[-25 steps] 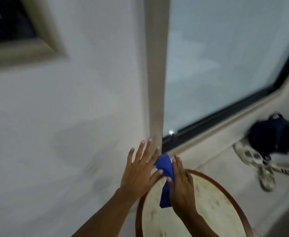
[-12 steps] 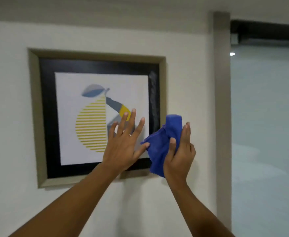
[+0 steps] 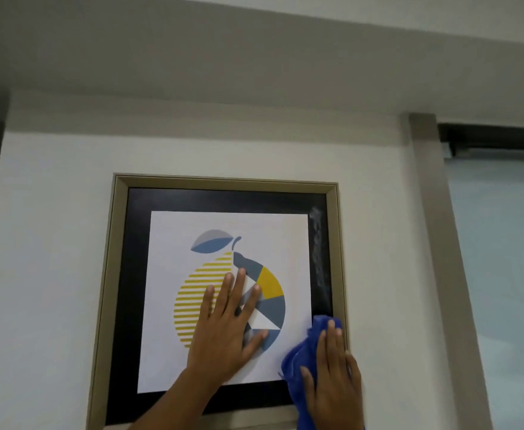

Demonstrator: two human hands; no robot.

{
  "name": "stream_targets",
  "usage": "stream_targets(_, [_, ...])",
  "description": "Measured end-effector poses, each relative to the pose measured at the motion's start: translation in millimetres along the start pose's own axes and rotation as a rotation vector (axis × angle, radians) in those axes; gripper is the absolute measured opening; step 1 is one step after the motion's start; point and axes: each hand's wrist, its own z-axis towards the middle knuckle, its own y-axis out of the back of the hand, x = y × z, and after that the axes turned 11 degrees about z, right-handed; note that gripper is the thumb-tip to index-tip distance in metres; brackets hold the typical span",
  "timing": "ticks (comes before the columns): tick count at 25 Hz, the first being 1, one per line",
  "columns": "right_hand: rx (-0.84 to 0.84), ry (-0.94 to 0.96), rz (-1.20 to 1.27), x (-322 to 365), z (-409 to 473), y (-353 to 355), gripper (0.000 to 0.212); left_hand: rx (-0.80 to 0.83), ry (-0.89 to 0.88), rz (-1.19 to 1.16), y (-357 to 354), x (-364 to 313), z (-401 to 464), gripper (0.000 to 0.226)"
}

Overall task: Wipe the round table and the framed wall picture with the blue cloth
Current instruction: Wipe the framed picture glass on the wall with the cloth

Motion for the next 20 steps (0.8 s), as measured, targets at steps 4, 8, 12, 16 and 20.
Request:
stream_targets(4, [0.008,0.012,-0.044,5,21,5,0.067,-0.061,0.007,0.010,-9,0,0,0.079])
stream_targets(8, [0.033,0.015,0.005,10,118,22,0.072,-0.092,0.011,0.022,-16,-1,1,0.082])
stream_targets(12, [-0.058,0.060,-0.131,25,230,42,0.076,-0.107,0.017,0.031,-18,0,0,0.084])
stream_targets(16, [-0.053,0.015,-0.056,25,203,33,0.075,-0.129,0.025,0.024,-21,0,-2,0.084])
stream_targets(20, [0.030,-0.110,0.064,16,56,13,0.077,-0.159,0.019,0.025,-19,-1,-2,0.084])
